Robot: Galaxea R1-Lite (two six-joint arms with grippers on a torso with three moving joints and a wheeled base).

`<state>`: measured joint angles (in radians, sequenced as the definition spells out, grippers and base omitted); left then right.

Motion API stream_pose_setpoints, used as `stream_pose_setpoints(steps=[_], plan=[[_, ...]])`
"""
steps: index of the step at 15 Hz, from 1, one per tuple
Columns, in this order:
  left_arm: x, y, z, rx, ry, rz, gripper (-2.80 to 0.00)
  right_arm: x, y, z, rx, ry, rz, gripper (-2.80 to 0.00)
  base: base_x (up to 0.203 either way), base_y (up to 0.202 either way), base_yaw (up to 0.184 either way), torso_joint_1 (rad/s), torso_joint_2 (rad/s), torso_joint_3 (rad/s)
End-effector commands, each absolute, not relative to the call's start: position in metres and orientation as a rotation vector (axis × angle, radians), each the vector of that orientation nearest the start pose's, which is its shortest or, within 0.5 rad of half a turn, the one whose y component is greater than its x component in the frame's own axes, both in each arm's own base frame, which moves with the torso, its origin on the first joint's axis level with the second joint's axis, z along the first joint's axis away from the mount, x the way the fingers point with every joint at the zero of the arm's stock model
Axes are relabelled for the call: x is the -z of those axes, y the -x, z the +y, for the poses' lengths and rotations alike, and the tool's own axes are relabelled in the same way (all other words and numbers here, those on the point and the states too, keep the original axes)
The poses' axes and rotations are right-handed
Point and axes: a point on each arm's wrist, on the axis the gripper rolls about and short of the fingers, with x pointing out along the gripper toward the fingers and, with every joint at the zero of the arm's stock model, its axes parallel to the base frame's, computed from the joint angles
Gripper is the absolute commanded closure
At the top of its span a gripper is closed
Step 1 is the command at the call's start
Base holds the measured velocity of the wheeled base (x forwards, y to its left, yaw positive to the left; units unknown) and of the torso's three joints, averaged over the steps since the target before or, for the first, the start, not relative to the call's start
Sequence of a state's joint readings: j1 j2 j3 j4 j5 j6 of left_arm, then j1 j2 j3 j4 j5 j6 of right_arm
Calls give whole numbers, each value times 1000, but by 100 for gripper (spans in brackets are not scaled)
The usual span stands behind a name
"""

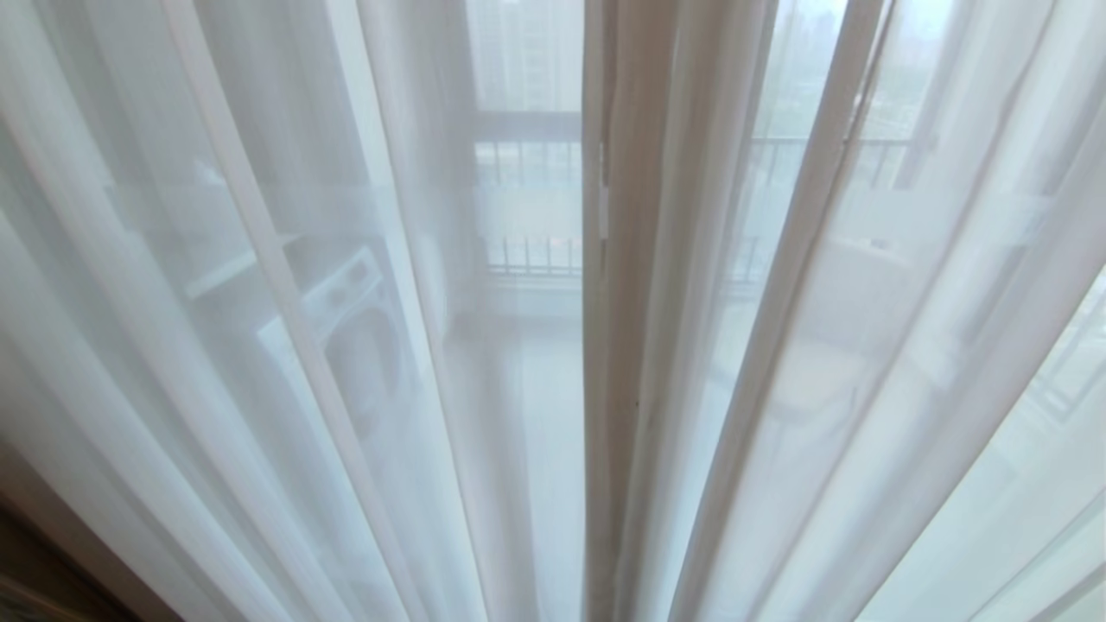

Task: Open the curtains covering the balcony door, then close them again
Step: Close the outer curtains on both sides

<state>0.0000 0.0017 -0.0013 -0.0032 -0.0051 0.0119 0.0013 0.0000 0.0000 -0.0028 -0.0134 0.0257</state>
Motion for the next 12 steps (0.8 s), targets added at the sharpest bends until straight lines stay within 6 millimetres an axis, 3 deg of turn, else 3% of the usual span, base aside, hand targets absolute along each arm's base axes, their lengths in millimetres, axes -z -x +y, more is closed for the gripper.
stream_pose_setpoints(steps=[1, 12], plan=[[-76, 23, 0, 3, -12, -4, 0, -76, 23, 0, 12, -25, -3, 0, 0, 192, -1, -2, -2, -2], [-76, 23, 0, 2, -10, -5, 0, -76, 23, 0, 12, -28, -5, 0, 0, 191, 1, 2, 2, 2]])
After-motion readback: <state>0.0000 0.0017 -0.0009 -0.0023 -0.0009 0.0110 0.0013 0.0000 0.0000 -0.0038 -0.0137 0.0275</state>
